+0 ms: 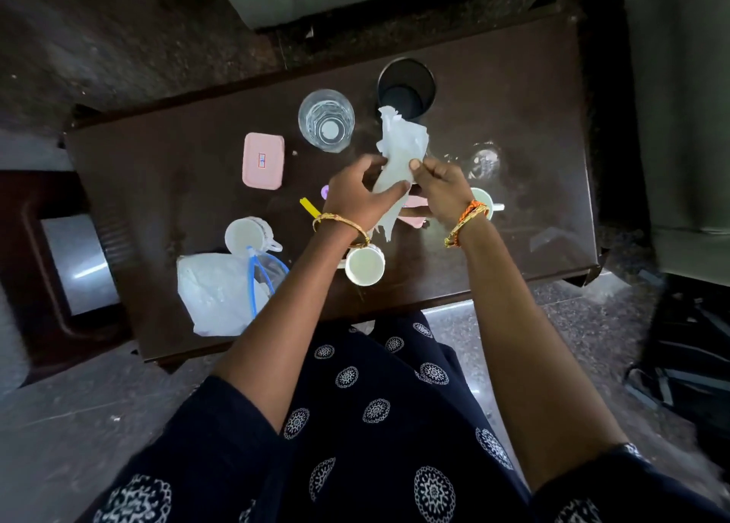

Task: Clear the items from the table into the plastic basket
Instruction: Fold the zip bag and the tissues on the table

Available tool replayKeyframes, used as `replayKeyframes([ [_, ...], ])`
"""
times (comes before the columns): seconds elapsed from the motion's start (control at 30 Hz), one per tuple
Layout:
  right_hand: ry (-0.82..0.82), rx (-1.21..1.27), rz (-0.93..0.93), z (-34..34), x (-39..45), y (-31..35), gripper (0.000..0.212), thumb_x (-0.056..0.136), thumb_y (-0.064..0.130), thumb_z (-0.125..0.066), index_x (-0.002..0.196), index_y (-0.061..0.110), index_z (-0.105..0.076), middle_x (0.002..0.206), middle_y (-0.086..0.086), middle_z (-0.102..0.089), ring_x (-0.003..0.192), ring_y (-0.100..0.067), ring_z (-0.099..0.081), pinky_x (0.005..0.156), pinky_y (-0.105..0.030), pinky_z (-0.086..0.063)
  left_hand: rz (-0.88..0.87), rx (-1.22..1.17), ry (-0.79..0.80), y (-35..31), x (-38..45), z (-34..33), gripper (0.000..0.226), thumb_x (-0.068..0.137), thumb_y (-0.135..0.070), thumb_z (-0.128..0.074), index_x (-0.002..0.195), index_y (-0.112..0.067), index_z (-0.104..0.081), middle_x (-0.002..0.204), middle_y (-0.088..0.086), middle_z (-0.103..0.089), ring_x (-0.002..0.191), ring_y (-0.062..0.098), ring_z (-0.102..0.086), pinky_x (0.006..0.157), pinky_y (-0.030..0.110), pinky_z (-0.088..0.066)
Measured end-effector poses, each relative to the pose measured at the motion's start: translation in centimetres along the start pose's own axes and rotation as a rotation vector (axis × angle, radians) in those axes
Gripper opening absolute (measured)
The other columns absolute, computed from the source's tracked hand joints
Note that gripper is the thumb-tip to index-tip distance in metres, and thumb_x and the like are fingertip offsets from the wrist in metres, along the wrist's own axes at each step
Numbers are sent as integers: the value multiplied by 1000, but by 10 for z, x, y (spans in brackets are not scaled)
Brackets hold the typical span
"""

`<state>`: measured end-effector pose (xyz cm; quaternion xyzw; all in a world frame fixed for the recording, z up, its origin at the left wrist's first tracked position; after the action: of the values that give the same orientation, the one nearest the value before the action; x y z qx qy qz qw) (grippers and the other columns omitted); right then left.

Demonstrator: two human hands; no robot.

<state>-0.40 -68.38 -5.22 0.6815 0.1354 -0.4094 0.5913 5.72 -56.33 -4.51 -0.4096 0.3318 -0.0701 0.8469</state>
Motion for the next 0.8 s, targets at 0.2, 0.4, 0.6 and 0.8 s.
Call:
replayKeyframes([
  [0.2,-69,40,-7,1,-7,0,20,100,14,-42,92,5,-58,88,-12,-62,83,-27,-63,60,-31,-60,43,7,37,-4,3,4,27,86,-29,-62,106,-10,-63,97,4,-69,81,13,-62,67,20,-45],
  [0.4,-185,-28,58,19,-2,1,8,95,13,-52,95,10,-60,81,4,-66,73,-13,-66,60,-27,-61,19,29,-58,-2,13,9,22,89,-14,-53,101,1,-64,103,18,-69,95,30,-62,74,23,-39],
  [0.6,-348,73,60,33,16,11,11,93,13,-53,95,12,-64,96,-12,-70,86,-31,-69,75,-46,-60,24,-67,-59,-12,37,9,22,92,-19,-52,106,-7,-64,92,1,-63,83,16,-56,58,15,-40],
  [0.8,-288,-25,248,36,46,34,30,85,21,-69,111,11,-58,102,1,-68,84,-8,-67,62,-17,-56,-108,-19,-128,-37,70,1,26,93,-19,-50,108,-2,-62,106,15,-68,88,20,-58,67,20,-41],
])
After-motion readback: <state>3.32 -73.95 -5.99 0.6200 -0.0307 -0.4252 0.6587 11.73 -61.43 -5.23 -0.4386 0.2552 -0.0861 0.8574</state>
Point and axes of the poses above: each hand's wrist, its own x-axis towards the middle knuckle, its own z-axis out of the back of the hand, y = z × x, the point moved 1 cm from there along x, towards the middle knuckle
